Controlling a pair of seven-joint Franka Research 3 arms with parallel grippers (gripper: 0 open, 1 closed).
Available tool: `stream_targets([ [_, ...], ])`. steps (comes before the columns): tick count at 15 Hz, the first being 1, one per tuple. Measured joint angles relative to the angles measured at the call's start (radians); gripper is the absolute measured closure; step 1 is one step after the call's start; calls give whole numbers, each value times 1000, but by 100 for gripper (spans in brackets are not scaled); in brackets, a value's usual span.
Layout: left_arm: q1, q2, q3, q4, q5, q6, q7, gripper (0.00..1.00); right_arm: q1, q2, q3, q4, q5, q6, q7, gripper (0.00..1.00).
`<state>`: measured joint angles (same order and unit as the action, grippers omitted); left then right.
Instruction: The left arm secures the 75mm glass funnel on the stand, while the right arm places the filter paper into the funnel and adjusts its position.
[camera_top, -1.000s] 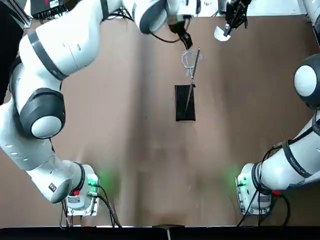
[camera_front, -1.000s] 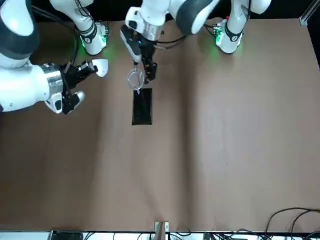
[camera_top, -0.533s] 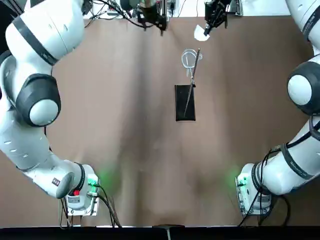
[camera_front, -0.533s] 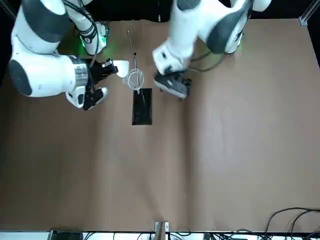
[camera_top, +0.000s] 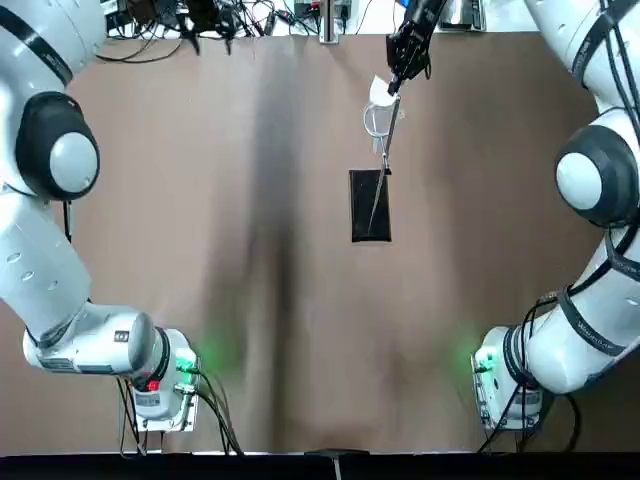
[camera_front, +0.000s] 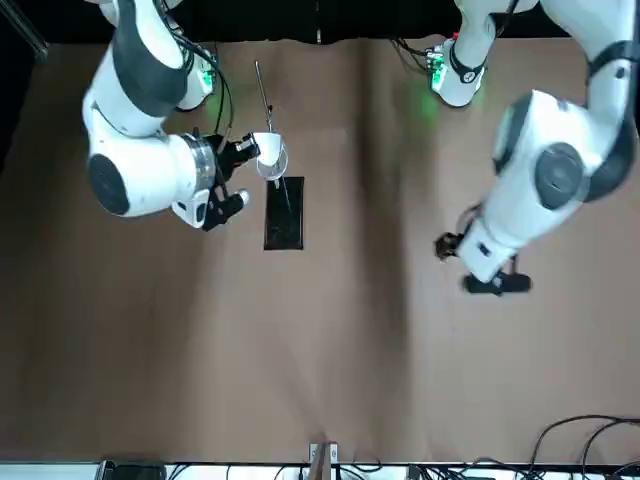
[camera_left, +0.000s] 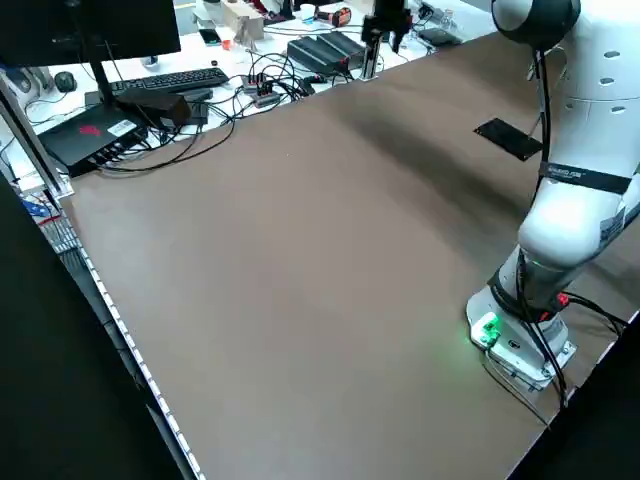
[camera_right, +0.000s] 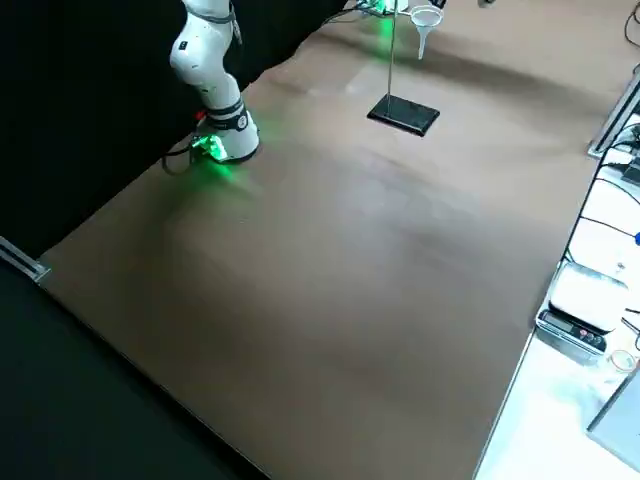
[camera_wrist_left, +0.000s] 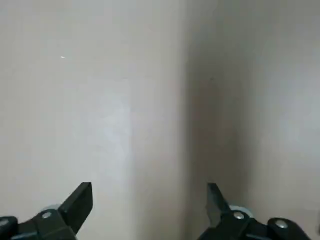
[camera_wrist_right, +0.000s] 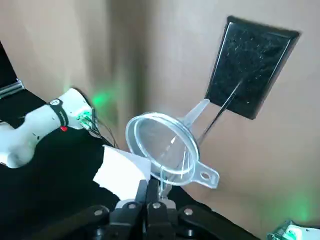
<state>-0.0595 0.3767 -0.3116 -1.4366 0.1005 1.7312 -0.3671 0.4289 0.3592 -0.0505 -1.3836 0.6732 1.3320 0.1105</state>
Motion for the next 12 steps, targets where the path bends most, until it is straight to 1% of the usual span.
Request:
stream_targets([
  [1,39,5,0,-4,0,-9,75,0,9,9,0,-5,0,0,0,98],
  [2,105,8,1,-11,0,-27,174,0,21,23,0,-11,0,1,0,96],
  [5,152,-13,17,-14,16,-42,231,0,25,30,-1,-14,0,1,0,94],
  [6,161,-31,20,-21,19,-47,233,0,25,30,-2,-14,0,1,0,90],
  [9,172,-113,22,-75,25,-52,233,0,25,31,-5,-14,0,1,0,64],
  [11,197,-165,15,-114,30,-50,240,0,24,31,-8,-14,0,1,-1,45],
  [12,219,-180,7,-124,30,-48,263,0,24,31,-10,-14,0,1,-1,39],
])
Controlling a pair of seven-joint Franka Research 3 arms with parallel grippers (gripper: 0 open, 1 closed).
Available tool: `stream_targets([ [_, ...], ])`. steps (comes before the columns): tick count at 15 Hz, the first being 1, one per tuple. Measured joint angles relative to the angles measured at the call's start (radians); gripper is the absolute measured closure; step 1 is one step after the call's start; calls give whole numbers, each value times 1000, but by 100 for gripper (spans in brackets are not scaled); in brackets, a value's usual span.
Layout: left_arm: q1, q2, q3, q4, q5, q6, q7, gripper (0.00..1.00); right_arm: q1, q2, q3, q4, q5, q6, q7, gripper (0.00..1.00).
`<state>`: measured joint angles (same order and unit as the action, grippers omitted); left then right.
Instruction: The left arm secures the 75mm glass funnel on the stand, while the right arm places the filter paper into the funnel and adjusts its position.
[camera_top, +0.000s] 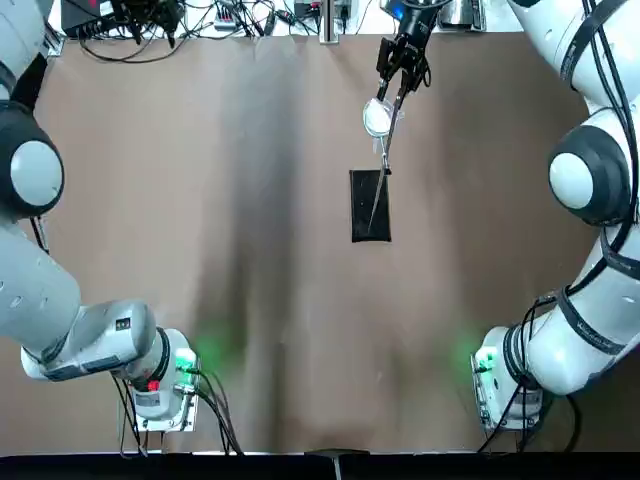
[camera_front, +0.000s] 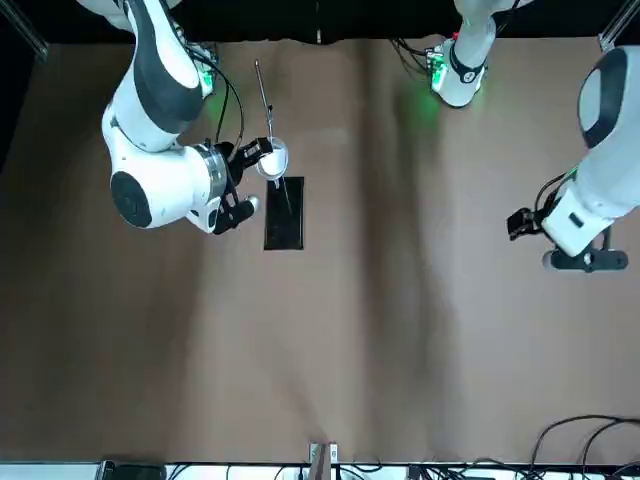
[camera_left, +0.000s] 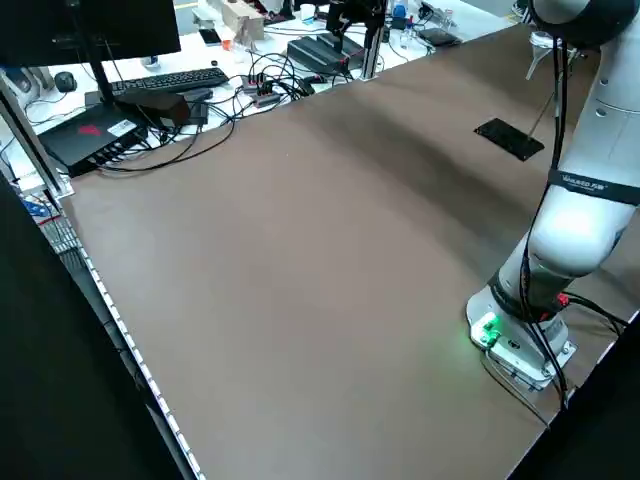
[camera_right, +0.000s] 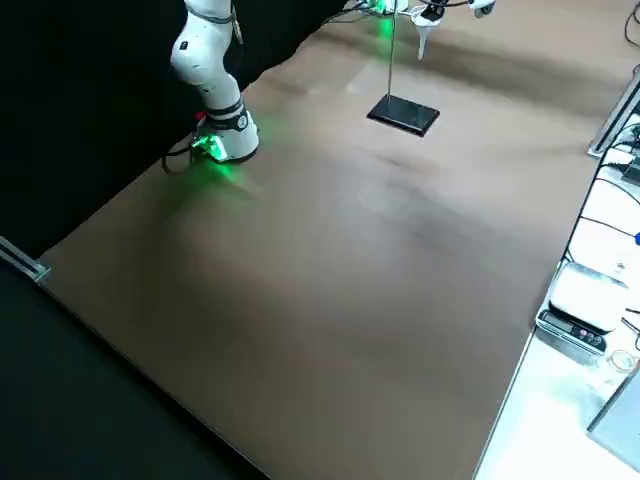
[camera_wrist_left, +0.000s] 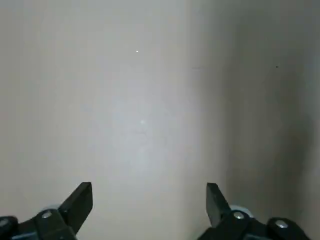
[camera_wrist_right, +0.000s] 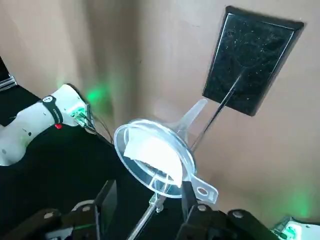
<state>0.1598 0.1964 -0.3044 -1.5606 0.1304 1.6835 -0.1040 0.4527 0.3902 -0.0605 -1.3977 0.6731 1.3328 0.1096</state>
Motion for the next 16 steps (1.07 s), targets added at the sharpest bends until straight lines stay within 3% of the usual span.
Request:
stream_targets([
  [5,48,-20,4,7,-1,25,138,0,-66,-2,-13,13,0,-1,-9,39],
  [6,17,-29,43,12,-1,22,142,0,-97,-4,-15,16,-4,-5,-17,39],
  [9,-180,-82,285,16,-102,-46,145,0,-193,-9,-20,17,-66,-28,-46,39],
  [10,-202,-104,320,15,-137,-82,143,0,-216,-10,-21,17,-104,-29,-51,39],
  [13,-206,-166,334,-12,-172,-135,115,0,-256,-18,-22,22,-248,-28,-58,37],
  [14,-209,-180,334,-26,-173,-137,106,0,-265,-26,-23,27,-302,-27,-59,30],
  [15,-216,-191,332,-44,-173,-137,103,0,-275,-52,-23,33,-426,-27,-70,14],
  [16,-218,-190,330,-48,-173,-136,103,0,-275,-69,-22,34,-486,-27,-82,5],
])
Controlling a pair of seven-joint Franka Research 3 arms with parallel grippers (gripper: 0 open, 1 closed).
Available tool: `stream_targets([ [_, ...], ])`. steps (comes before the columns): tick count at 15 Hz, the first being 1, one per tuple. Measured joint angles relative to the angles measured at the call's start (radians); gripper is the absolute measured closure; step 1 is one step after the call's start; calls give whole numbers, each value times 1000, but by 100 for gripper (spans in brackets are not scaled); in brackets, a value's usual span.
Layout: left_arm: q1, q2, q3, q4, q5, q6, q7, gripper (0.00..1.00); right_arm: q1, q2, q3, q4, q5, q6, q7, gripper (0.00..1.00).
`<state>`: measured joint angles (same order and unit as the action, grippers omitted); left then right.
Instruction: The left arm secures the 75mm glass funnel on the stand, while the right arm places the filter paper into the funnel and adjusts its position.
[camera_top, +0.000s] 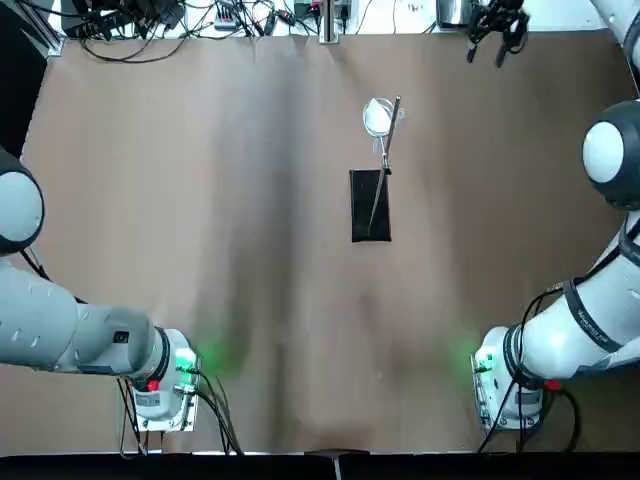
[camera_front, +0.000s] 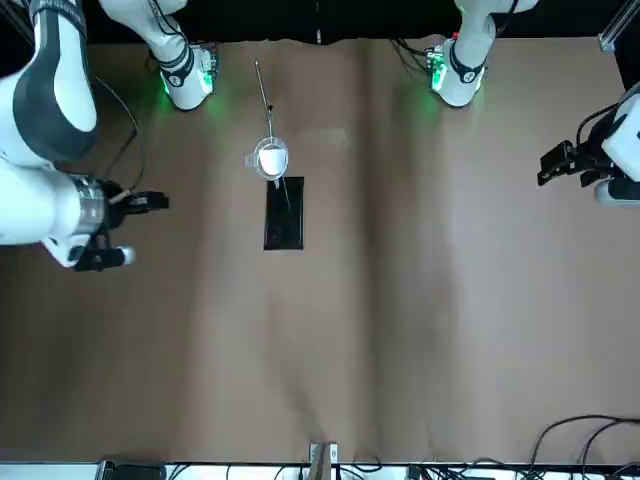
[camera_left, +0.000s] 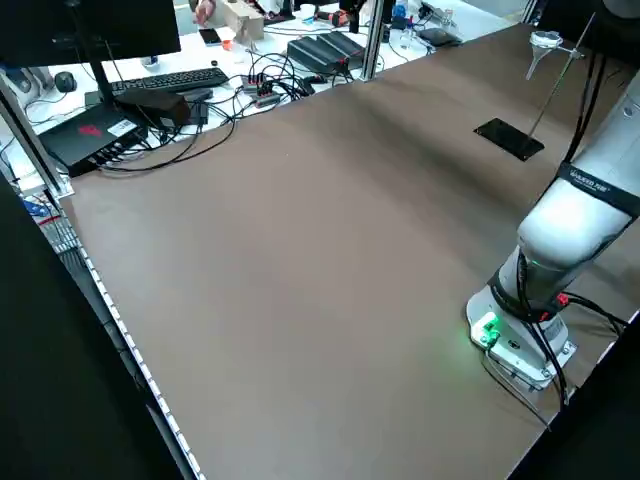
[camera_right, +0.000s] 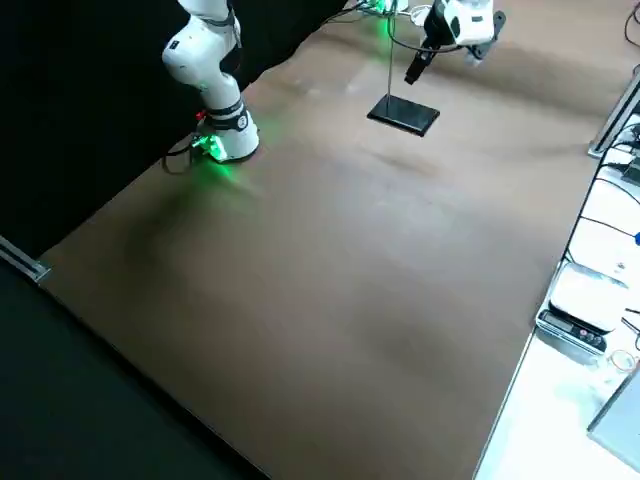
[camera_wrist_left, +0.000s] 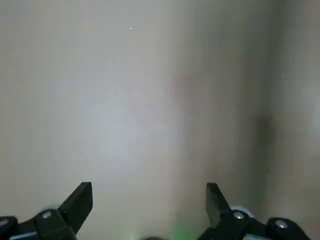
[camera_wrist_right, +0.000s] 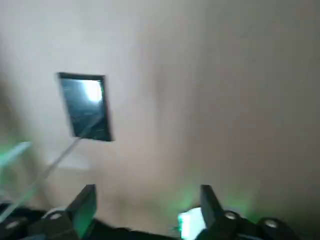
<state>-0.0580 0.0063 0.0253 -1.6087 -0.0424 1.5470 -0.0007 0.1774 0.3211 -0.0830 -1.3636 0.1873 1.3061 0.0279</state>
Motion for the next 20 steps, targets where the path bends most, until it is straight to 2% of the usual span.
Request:
stream_targets([
  [1,-1,1,-1,-2,0,0,0,0,0,-19,1,2,-35,3,-7,1],
  [6,6,3,0,-3,0,0,0,0,-10,-136,1,-12,-74,11,-36,0],
  [9,6,7,1,-4,0,0,-1,0,-5,-236,10,-109,-132,76,-40,0],
  [11,3,13,0,-4,0,1,-2,0,8,-310,17,-202,-140,130,-40,0],
  [13,-5,15,-1,2,0,4,-3,0,14,-361,22,-259,-146,149,-40,0],
  [20,-8,15,-1,10,0,4,-3,0,14,-383,18,-279,-166,178,-40,0],
])
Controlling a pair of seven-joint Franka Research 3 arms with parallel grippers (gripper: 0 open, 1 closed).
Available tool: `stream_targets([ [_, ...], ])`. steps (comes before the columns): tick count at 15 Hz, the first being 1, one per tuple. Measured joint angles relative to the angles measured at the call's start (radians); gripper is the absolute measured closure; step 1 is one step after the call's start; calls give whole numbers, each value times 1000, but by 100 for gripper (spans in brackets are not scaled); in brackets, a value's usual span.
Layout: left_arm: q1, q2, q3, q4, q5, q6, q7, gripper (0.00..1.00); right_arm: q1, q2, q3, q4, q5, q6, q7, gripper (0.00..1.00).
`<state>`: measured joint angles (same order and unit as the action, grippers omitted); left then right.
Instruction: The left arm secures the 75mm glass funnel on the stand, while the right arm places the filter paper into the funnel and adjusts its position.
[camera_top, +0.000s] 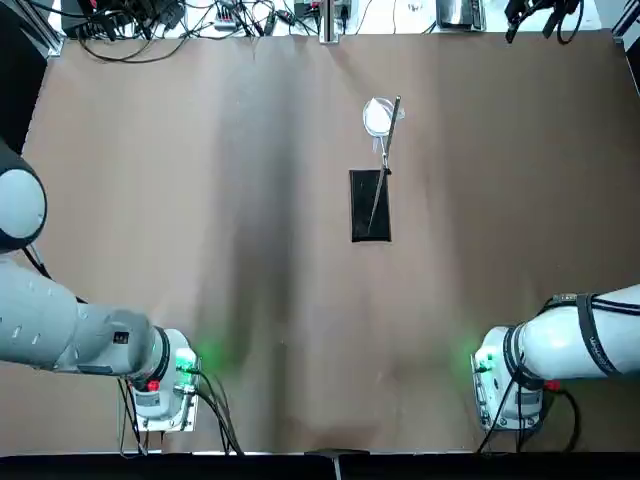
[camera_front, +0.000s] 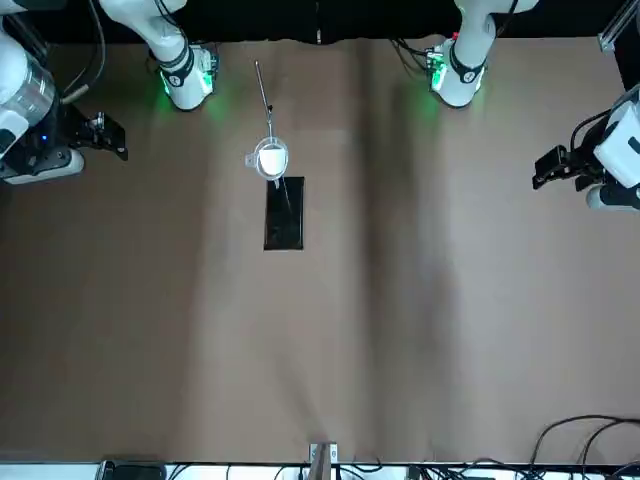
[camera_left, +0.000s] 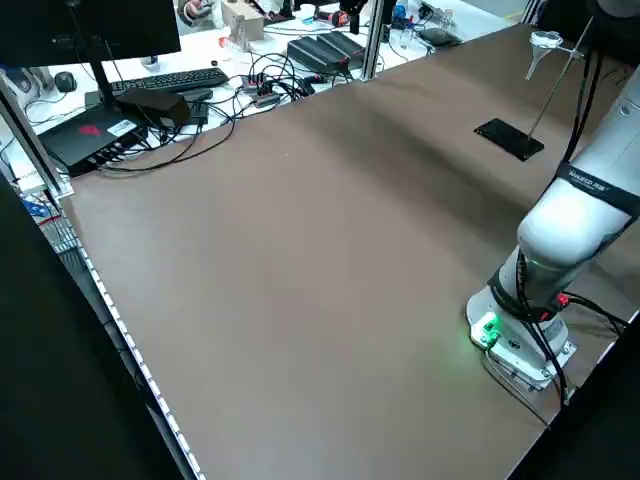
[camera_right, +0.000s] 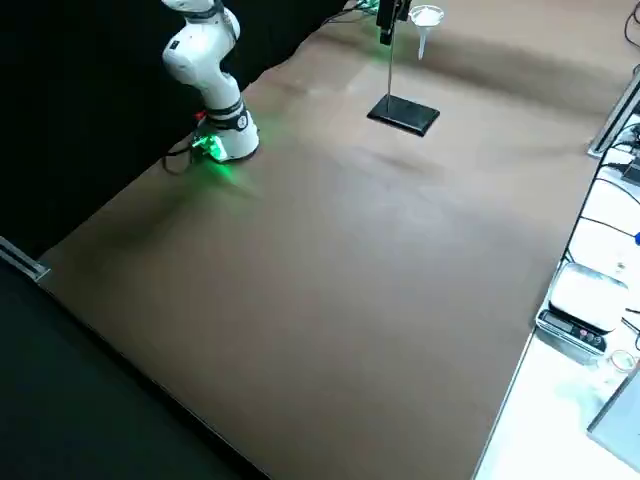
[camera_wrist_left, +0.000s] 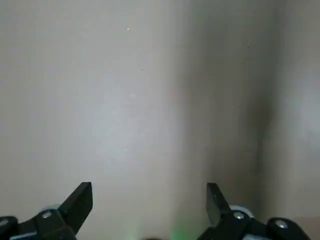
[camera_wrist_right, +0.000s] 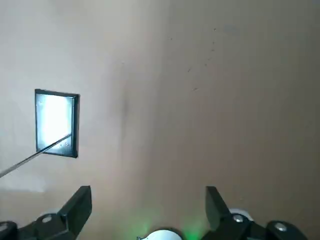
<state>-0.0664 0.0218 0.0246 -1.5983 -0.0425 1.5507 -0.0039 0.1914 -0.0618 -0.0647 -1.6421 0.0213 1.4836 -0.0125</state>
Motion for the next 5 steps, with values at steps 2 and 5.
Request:
stream_targets([
  [2,0,0,0,0,0,0,0,0,0,-1,-4,3,-6,2,0,0],
  [5,3,4,1,0,0,0,0,0,-1,-4,-10,12,-7,7,0,0],
])
